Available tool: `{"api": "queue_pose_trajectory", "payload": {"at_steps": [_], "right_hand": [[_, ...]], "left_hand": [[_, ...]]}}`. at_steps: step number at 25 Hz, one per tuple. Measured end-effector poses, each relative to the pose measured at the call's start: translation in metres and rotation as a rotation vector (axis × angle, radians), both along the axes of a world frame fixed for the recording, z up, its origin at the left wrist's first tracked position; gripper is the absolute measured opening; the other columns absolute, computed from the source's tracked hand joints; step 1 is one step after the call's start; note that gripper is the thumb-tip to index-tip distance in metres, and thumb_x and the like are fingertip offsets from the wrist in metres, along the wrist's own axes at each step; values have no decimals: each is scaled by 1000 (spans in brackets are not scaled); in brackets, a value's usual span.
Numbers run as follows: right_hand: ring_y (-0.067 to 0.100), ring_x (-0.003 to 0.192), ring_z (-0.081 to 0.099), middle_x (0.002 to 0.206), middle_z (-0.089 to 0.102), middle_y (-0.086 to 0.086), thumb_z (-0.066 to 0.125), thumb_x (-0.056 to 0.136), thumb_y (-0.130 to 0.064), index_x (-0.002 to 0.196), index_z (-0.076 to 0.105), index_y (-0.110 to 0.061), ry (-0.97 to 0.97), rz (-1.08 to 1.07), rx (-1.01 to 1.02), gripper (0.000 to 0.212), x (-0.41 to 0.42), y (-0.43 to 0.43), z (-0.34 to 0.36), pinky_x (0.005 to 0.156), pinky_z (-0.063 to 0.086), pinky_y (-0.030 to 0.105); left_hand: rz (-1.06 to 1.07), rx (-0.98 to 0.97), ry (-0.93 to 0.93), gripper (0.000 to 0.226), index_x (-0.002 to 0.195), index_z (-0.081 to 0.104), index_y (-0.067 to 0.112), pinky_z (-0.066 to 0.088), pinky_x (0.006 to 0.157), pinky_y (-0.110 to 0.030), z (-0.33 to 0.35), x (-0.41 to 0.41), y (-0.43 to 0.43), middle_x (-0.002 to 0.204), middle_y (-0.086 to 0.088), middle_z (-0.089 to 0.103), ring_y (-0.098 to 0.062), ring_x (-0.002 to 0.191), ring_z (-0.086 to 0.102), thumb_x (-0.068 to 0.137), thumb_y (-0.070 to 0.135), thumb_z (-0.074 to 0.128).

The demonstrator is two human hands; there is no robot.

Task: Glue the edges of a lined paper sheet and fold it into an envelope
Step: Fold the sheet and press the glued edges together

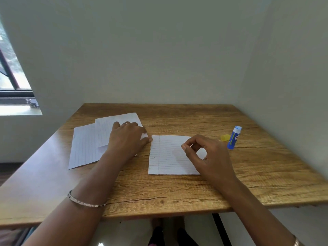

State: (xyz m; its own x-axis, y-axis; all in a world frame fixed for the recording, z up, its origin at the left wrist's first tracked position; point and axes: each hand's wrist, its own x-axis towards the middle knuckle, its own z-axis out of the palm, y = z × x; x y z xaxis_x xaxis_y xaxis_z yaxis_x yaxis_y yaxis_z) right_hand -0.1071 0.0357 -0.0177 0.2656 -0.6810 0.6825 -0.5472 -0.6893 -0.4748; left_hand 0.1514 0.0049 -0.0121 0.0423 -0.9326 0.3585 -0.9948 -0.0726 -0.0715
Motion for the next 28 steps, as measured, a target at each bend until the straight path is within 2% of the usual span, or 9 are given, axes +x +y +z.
{"api": "queue_pose_trajectory", "payload": {"at_steps": [4, 10, 15, 17, 19, 22, 24, 25, 28], "right_hand": [[1, 76, 67, 71, 66, -23, 75, 91, -22, 84, 74, -20, 0, 2, 7, 7, 0, -1, -1, 72, 47, 33], [3, 77, 67, 68, 67, -20, 75, 91, -23, 84, 74, -20, -10, 6, 24, 8, 1, -1, -1, 76, 52, 38], [3, 79, 67, 69, 68, -20, 76, 91, -23, 84, 74, -21, -9, 8, 37, 8, 1, 0, 0, 76, 52, 37], [2, 81, 67, 72, 69, -20, 75, 91, -23, 85, 74, -21, -17, 5, 51, 6, 1, 1, 1, 79, 54, 37], [2, 83, 68, 78, 73, -16, 75, 91, -23, 89, 75, -22, -84, 5, 83, 2, 1, 0, 5, 75, 55, 28], [3, 90, 71, 95, 75, -11, 76, 90, -24, 106, 72, -27, -283, 42, 252, 17, -1, -8, 16, 75, 57, 25], [1, 101, 70, 114, 72, -12, 79, 87, -33, 122, 65, -32, -407, 133, 445, 38, 1, -13, 27, 84, 55, 25], [-1, 108, 68, 124, 68, -14, 80, 84, -41, 130, 60, -35, -463, 189, 541, 51, 3, -16, 35, 91, 53, 27], [9, 133, 57, 145, 58, -8, 80, 77, -56, 146, 49, -32, -581, 323, 769, 80, 10, -23, 55, 111, 44, 40]], "left_hand": [[-3, 30, 19, 48, 120, 72, 31, 38, 101, -46, 2, -4, -2, 120, 5, 70, -20, 113, 64, 94, 63, 48], [-14, -20, -30, 32, 106, 76, 28, 35, 98, -41, 5, -10, -2, 105, 7, 74, -16, 96, 68, 101, 41, 48], [7, -187, 114, 26, 122, 72, 24, 43, 99, -42, 14, -2, 10, 118, -3, 75, -24, 107, 70, 99, 28, 61], [-18, -300, 253, 28, 124, 71, 18, 51, 94, -45, 21, -2, 20, 114, -9, 76, -29, 103, 72, 96, 21, 65], [-105, -449, 374, 27, 120, 73, 12, 56, 82, -42, 29, -10, 33, 105, -12, 78, -30, 93, 74, 94, 18, 69], [-239, -610, 616, 24, 116, 75, 19, 55, 73, -28, 48, -26, 54, 93, 3, 79, -13, 84, 73, 93, 22, 71], [-327, -642, 884, 20, 112, 76, 27, 54, 73, -17, 63, -33, 68, 90, 15, 77, -1, 84, 72, 92, 26, 71], [-391, -629, 1047, 19, 110, 76, 29, 54, 73, -13, 71, -35, 75, 91, 14, 77, -2, 87, 72, 92, 27, 72], [-638, -361, 1653, 26, 114, 75, 22, 56, 79, -21, 88, -36, 94, 110, 0, 77, -12, 101, 73, 90, 31, 73]]}}
